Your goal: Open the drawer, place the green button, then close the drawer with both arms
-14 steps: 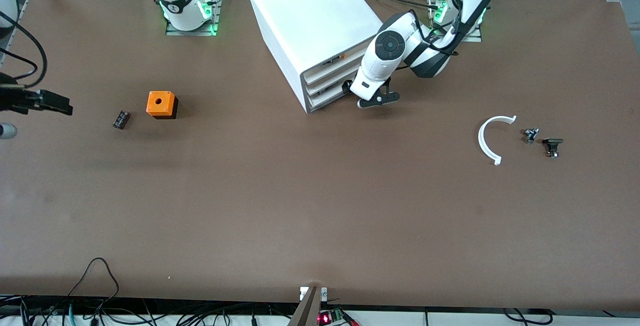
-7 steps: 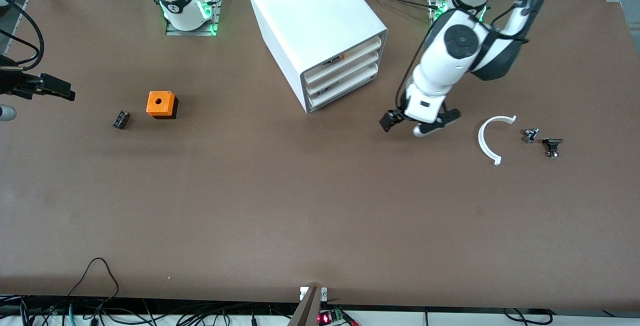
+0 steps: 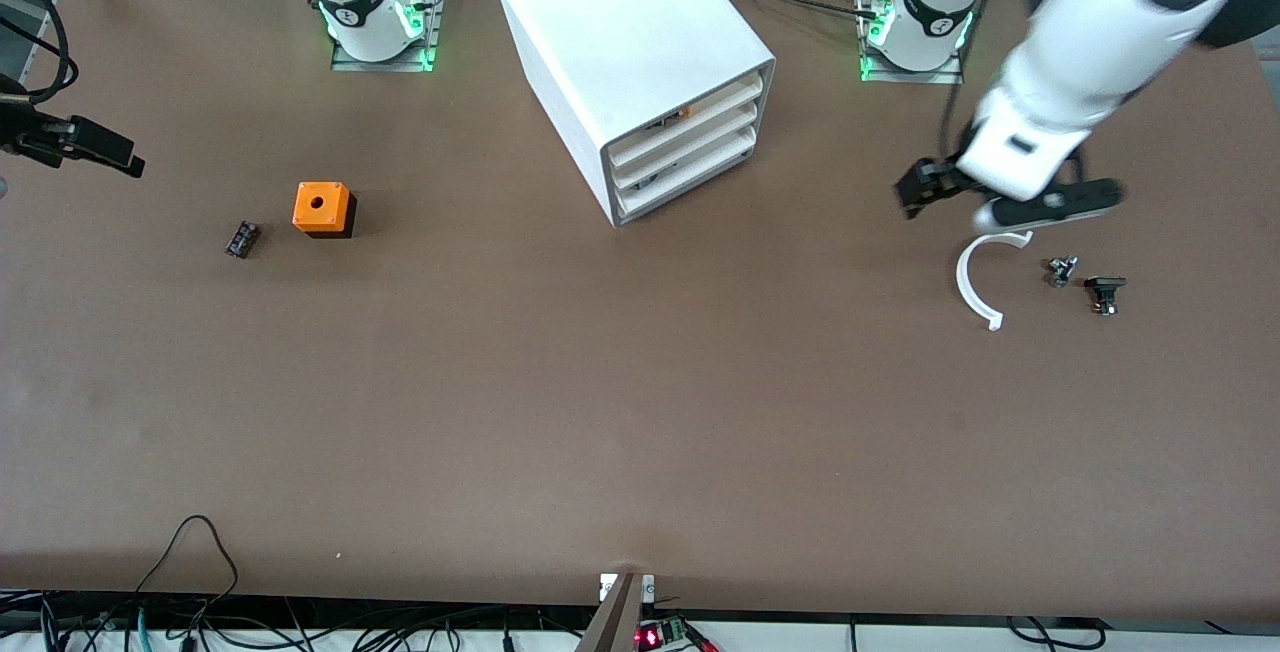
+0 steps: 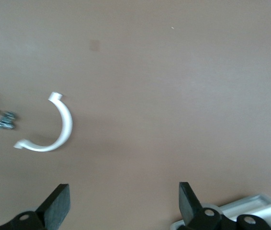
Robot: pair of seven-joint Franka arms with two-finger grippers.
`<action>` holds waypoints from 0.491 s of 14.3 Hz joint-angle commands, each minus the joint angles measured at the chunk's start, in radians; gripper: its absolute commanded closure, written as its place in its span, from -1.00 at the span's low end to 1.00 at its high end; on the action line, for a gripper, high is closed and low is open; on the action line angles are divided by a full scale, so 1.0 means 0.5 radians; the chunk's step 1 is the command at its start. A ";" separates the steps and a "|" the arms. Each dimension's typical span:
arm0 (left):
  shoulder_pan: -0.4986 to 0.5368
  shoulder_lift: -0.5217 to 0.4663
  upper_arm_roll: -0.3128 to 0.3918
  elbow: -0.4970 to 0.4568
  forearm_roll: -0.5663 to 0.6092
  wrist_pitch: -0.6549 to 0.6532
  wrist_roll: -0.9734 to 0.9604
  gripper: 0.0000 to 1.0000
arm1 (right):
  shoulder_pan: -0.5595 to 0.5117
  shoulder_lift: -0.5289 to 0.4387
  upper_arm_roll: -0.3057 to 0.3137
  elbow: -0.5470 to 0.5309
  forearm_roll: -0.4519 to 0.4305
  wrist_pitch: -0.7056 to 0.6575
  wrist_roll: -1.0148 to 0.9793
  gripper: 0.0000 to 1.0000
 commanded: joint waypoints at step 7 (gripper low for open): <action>-0.009 -0.082 0.356 0.130 -0.066 -0.231 0.722 -1.00 | -0.001 -0.032 0.000 -0.041 0.014 0.037 -0.077 -1.00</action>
